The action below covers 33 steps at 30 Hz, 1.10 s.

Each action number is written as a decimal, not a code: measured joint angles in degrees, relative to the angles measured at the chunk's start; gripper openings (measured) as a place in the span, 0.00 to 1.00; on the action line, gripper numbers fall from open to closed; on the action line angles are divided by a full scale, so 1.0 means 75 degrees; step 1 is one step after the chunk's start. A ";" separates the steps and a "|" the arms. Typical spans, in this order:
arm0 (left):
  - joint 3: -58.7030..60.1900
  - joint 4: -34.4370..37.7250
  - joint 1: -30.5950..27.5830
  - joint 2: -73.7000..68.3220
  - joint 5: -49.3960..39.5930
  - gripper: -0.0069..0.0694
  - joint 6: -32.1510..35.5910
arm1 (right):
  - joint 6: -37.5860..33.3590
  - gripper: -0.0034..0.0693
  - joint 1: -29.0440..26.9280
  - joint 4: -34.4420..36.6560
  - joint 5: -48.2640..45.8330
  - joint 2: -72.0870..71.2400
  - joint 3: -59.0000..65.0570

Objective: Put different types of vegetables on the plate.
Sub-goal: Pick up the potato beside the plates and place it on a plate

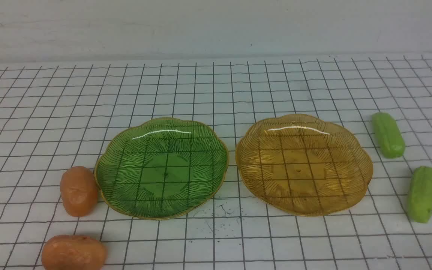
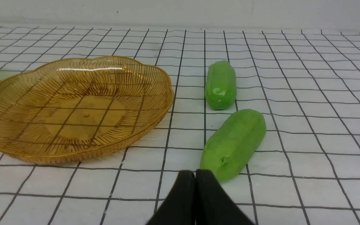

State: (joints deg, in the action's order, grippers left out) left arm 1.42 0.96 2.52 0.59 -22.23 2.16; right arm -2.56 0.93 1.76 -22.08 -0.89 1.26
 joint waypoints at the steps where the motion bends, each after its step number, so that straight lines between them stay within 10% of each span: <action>1: 0.0000 0.0000 0.0000 0.0000 0.0000 0.08 0.0000 | 0.0000 0.03 0.0000 0.0000 0.0000 0.0000 0.0000; 33: 0.0022 0.1256 0.0000 0.0000 0.0767 0.08 -0.0603 | 0.0000 0.03 0.0000 0.0000 0.0000 0.0000 0.0000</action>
State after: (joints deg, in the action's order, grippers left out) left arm 1.59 10.38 2.52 0.59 -16.48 -2.36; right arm -2.56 0.93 1.76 -22.08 -0.89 1.26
